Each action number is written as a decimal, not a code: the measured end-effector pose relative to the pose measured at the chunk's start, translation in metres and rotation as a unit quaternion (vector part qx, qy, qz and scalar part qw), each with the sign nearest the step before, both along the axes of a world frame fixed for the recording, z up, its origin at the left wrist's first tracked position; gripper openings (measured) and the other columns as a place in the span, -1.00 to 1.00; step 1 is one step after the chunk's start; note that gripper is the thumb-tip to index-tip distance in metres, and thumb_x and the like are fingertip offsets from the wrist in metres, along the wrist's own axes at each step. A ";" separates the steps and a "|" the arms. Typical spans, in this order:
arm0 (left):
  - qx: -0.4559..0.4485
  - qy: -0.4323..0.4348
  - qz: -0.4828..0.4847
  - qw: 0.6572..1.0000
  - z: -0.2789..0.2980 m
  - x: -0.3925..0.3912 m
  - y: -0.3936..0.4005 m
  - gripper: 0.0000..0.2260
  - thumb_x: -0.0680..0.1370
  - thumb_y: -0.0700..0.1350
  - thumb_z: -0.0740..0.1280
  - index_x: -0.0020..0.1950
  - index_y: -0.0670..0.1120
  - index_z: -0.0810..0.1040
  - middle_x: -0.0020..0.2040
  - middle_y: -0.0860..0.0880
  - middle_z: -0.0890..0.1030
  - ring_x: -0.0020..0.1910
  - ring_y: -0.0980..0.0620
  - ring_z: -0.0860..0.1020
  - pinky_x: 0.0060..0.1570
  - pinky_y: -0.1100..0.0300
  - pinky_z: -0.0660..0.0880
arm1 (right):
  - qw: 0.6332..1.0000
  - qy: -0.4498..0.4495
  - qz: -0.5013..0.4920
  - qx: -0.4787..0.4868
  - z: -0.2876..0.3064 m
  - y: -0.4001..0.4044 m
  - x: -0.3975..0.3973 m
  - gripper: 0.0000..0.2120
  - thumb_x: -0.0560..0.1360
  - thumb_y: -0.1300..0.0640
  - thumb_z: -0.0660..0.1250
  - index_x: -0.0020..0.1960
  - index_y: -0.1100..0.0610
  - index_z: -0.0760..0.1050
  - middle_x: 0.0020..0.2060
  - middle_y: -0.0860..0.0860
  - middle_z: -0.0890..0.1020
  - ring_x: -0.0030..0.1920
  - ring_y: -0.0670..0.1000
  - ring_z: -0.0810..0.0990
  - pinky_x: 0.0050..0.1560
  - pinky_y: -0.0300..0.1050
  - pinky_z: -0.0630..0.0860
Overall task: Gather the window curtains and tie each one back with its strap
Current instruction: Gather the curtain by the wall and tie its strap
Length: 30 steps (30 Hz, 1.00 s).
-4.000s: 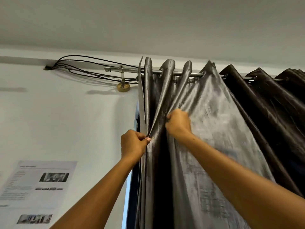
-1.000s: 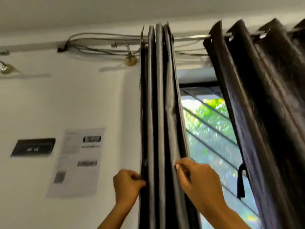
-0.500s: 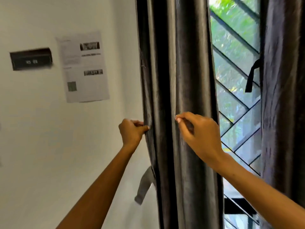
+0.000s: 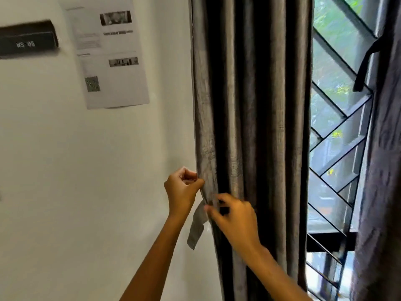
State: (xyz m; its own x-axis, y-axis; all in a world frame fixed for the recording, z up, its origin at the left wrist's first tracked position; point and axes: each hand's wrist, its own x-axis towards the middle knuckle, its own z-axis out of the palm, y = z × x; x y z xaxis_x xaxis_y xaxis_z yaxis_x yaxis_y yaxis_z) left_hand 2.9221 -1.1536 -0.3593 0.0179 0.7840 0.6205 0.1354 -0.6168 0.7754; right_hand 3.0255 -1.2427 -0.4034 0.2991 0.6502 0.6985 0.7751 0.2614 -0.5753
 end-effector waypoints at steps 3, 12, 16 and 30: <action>-0.006 0.003 -0.005 1.000 -0.013 -0.007 -0.001 -0.90 0.39 -0.25 0.48 -0.25 -0.19 0.57 -0.33 -0.05 0.63 -0.36 0.08 0.59 -0.29 0.27 0.59 | 0.999 -0.004 -0.029 -0.021 -0.017 0.013 -0.015 -0.72 0.39 -0.06 0.48 0.03 0.04 0.58 -0.13 -0.12 0.67 -0.16 -0.10 0.65 -0.22 -0.50 0.43; -0.006 0.062 -0.002 0.998 -0.041 -0.027 -0.009 -0.84 0.40 -0.02 0.49 -0.20 -0.06 0.57 -0.30 0.10 0.58 -0.32 0.16 0.57 -0.30 0.55 0.45 | 0.989 0.146 0.022 0.022 -0.046 0.038 -0.042 -0.85 0.49 0.11 0.38 0.05 -0.03 0.60 -0.12 -0.23 0.66 -0.08 -0.23 0.64 -0.03 -0.37 0.55; 0.003 0.064 0.018 0.998 -0.050 -0.037 -0.006 -0.82 0.37 -0.07 0.53 -0.23 -0.11 0.57 -0.34 0.08 0.58 -0.35 0.17 0.57 -0.30 0.51 0.47 | 0.983 0.164 0.067 0.038 -0.059 0.039 -0.047 -0.80 0.49 0.20 0.39 0.04 -0.05 0.59 -0.16 -0.34 0.60 -0.10 -0.30 0.62 -0.10 -0.48 0.49; -0.012 0.051 0.008 0.999 -0.055 -0.066 0.009 -0.88 0.40 -0.18 0.50 -0.23 -0.10 0.57 -0.31 0.04 0.61 -0.31 0.09 0.61 -0.27 0.35 0.59 | 0.933 0.349 0.087 0.008 -0.041 0.068 -0.038 -0.19 0.33 0.18 0.53 0.45 0.02 0.19 0.11 0.04 0.60 0.10 -0.14 0.58 0.24 -0.04 0.50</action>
State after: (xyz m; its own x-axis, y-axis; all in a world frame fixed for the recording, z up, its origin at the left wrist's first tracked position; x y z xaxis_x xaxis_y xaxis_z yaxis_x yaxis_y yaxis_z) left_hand 2.8562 -1.1449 -0.4147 0.0675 0.7996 0.5967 0.2233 -0.5950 0.7721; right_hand 2.9879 -1.1743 -0.4449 0.5757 0.7227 0.3824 0.1571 0.3612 -0.9191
